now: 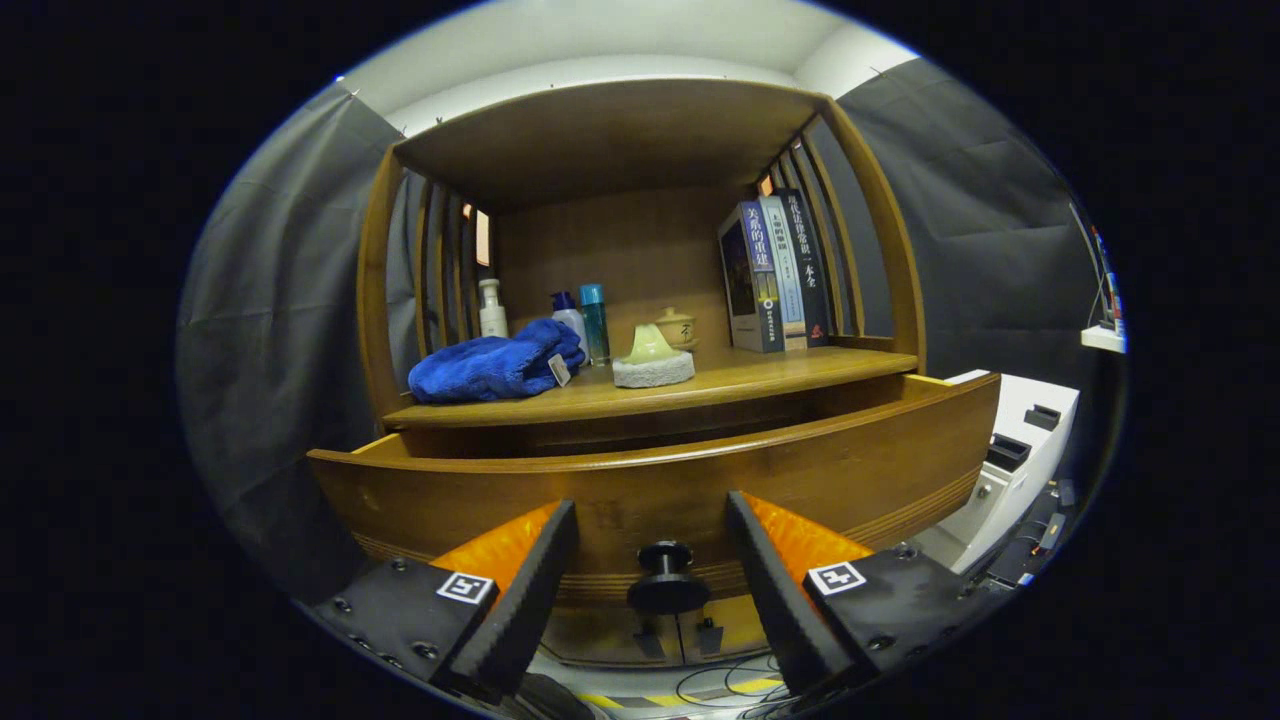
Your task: Pull open the drawer, take out the items inside it, and place them on the countertop above the cabinet.
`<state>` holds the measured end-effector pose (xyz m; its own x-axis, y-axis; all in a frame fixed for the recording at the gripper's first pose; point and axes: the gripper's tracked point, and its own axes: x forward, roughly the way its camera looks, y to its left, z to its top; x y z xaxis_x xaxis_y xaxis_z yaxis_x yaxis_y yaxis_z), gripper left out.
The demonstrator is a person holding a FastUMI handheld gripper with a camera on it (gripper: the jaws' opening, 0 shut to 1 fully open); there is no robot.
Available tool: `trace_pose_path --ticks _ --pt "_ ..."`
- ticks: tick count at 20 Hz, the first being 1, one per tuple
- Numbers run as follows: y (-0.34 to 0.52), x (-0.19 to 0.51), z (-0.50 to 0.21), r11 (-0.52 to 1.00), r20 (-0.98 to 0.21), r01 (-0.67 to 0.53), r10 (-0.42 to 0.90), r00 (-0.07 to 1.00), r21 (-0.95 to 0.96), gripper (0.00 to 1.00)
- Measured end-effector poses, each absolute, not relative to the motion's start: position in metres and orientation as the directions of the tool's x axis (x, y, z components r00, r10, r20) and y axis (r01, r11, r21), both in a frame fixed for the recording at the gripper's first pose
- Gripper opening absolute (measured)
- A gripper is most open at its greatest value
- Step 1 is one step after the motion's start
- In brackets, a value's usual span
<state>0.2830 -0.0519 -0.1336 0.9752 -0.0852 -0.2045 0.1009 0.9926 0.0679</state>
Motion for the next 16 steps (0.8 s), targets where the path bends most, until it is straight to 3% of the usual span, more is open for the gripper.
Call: trace_pose_path --ticks 8,16 --pt "-0.057 0.326 -0.138 0.993 -0.187 0.1 -0.086 0.979 0.069 0.99" --pt "-0.059 0.35 -0.144 0.974 -0.223 0.112 -0.066 0.973 0.196 0.99"
